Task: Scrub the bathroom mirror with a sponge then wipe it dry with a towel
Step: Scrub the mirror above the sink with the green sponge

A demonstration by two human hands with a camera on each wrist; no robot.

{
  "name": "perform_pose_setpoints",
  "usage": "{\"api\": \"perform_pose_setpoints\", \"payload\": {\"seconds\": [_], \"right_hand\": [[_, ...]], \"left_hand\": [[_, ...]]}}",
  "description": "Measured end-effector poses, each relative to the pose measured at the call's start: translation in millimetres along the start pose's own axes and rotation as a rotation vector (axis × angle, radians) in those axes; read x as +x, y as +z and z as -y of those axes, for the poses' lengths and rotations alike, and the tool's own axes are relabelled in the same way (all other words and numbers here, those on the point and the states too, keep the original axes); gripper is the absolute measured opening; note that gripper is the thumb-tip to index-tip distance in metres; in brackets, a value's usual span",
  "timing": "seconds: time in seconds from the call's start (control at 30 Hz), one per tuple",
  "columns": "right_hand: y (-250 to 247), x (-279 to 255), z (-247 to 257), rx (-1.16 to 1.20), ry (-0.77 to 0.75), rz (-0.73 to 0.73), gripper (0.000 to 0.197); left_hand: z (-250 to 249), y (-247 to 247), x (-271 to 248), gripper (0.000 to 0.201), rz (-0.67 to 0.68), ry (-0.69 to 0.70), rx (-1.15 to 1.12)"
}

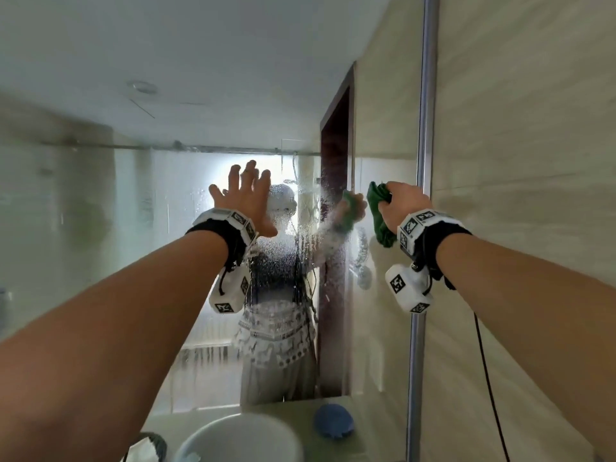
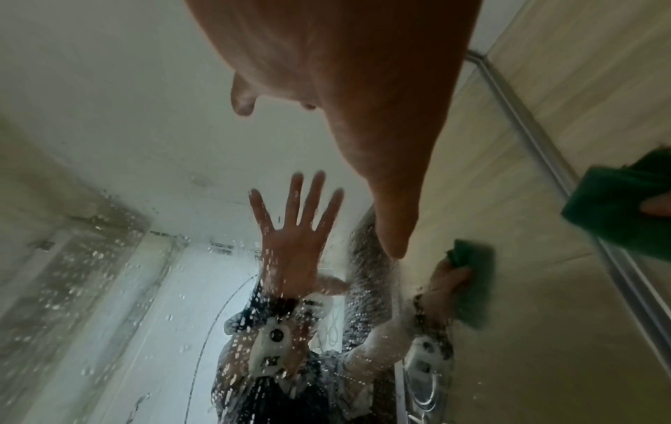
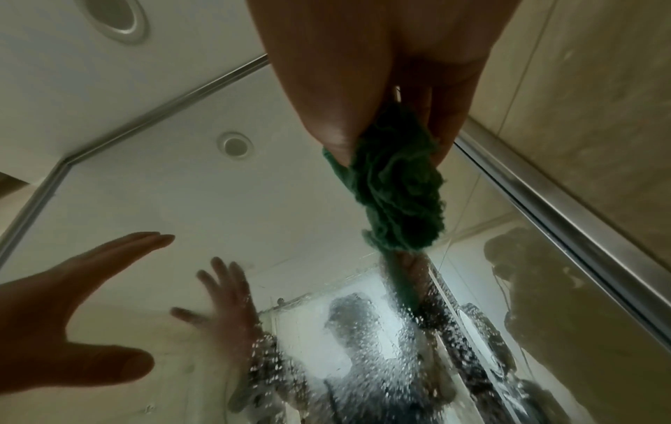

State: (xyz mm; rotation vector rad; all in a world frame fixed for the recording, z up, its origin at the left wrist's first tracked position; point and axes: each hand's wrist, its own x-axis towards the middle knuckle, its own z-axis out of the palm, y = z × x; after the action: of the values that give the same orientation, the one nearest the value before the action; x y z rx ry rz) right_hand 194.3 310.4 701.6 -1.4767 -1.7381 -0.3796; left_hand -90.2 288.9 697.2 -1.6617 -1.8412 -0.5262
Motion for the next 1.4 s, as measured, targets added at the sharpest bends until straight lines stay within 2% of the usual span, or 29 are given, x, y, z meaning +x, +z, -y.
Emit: {"api": "perform_pose_setpoints", "payload": {"seconds": [0.1, 0.23, 0.33, 0.4, 0.5, 0.63, 0.77, 0.87, 0.97, 1.03, 1.07, 1.17, 1.23, 1.33, 1.4], "right_hand": [[6, 18, -11, 0.026, 0.000, -0.103, 0.008], [15, 37, -25, 0.046, 0.033, -0.269, 0.022], [29, 48, -30, 0.062, 0.073, -0.351, 0.025], [40, 56, -31, 0.076, 0.100, -0.375, 0.027], [60, 62, -25, 0.127, 0.086, -0.320, 0.031], [97, 51, -6, 0.209, -0.091, -0.283, 0.045], [117, 32, -8, 0.139, -0.324, -0.223, 0.049], [124, 18, -23, 0.040, -0.554, -0.079, 0.049], [132, 8, -44, -0.029, -0.666, 0.026, 0.050], [132, 7, -59, -0.009, -0.597, -0.005, 0.051], [131, 7, -67, 0.020, -0.511, -0.053, 0.051], [135, 11, -86, 0.156, -0.152, -0.267, 0.052], [137, 18, -89, 0.220, 0.025, -0.364, 0.055], [126, 40, -77, 0.292, 0.166, -0.359, 0.056], [112, 55, -61, 0.380, 0.165, -0.370, 0.053]], "left_hand": [[-3, 21, 14, 0.137, 0.034, -0.038, 0.035], [-12, 53, 21, 0.150, 0.115, -0.019, 0.036], [-21, 70, 22, 0.157, 0.072, -0.072, 0.102], [-22, 75, 24, 0.159, 0.035, -0.086, 0.121], [-20, 75, 25, 0.159, 0.028, -0.069, 0.108], [-16, 78, 27, 0.160, 0.013, -0.064, 0.103], [-14, 78, 29, 0.160, 0.030, -0.055, 0.106], [-14, 77, 28, 0.161, 0.037, -0.057, 0.104], [-16, 74, 27, 0.161, 0.053, -0.066, 0.114], [-18, 73, 27, 0.161, 0.061, -0.072, 0.117], [-19, 72, 26, 0.161, 0.058, -0.071, 0.115], [-19, 72, 25, 0.160, 0.052, -0.068, 0.111], [-19, 72, 25, 0.161, 0.043, -0.062, 0.109], [-18, 72, 25, 0.161, 0.050, -0.057, 0.111], [-17, 72, 26, 0.160, 0.047, -0.056, 0.112]]}}
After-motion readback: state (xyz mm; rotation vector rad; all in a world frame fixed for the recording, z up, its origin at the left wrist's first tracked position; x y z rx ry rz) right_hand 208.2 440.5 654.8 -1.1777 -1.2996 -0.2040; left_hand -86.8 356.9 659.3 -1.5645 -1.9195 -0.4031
